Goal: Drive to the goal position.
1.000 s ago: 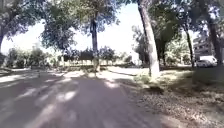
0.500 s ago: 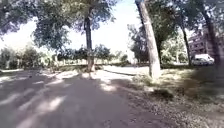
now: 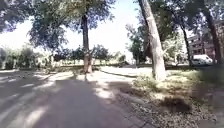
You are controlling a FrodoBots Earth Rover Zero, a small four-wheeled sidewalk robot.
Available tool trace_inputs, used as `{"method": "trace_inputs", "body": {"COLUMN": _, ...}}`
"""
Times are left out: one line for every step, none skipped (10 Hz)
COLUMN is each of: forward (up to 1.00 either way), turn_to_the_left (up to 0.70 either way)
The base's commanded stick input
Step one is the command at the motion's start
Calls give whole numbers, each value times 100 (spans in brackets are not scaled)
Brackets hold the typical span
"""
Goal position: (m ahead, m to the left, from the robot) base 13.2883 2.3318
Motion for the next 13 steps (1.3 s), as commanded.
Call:
{"method": "trace_inputs", "body": {"forward": 85, "turn_to_the_left": 0}}
{"method": "trace_inputs", "body": {"forward": 85, "turn_to_the_left": 0}}
{"method": "trace_inputs", "body": {"forward": 85, "turn_to_the_left": 0}}
{"method": "trace_inputs", "body": {"forward": 85, "turn_to_the_left": 0}}
{"method": "trace_inputs", "body": {"forward": 85, "turn_to_the_left": 0}}
{"method": "trace_inputs", "body": {"forward": 85, "turn_to_the_left": 0}}
{"method": "trace_inputs", "body": {"forward": 85, "turn_to_the_left": 0}}
{"method": "trace_inputs", "body": {"forward": 83, "turn_to_the_left": 0}}
{"method": "trace_inputs", "body": {"forward": 74, "turn_to_the_left": 0}}
{"method": "trace_inputs", "body": {"forward": 70, "turn_to_the_left": 0}}
{"method": "trace_inputs", "body": {"forward": 70, "turn_to_the_left": 0}}
{"method": "trace_inputs", "body": {"forward": 50, "turn_to_the_left": 0}}
{"method": "trace_inputs", "body": {"forward": 50, "turn_to_the_left": 0}}
